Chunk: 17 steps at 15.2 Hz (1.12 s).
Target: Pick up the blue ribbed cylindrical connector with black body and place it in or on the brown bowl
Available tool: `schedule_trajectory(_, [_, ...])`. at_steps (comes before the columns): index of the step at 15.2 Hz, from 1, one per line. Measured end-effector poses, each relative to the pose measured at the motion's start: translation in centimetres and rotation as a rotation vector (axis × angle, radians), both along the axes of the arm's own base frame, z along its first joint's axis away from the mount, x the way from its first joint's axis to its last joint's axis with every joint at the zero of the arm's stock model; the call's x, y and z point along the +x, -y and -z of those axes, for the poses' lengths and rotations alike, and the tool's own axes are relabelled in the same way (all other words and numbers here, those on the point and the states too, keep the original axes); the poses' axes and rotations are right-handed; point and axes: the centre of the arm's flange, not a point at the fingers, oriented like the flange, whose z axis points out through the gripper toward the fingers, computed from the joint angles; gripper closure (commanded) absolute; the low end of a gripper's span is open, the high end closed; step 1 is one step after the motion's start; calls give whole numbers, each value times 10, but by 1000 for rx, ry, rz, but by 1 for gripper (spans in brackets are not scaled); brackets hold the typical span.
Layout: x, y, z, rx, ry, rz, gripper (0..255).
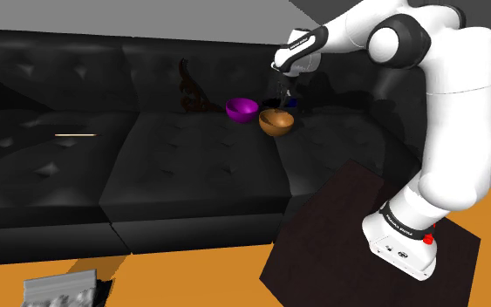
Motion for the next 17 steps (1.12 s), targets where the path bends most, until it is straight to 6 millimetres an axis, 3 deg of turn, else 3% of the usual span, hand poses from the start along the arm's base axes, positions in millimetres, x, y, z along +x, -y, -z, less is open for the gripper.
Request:
schedule_trajectory(10, [1,5,53,0,0,-1,255])
schedule_trajectory(17, [1,4,61,0,0,-1,255])
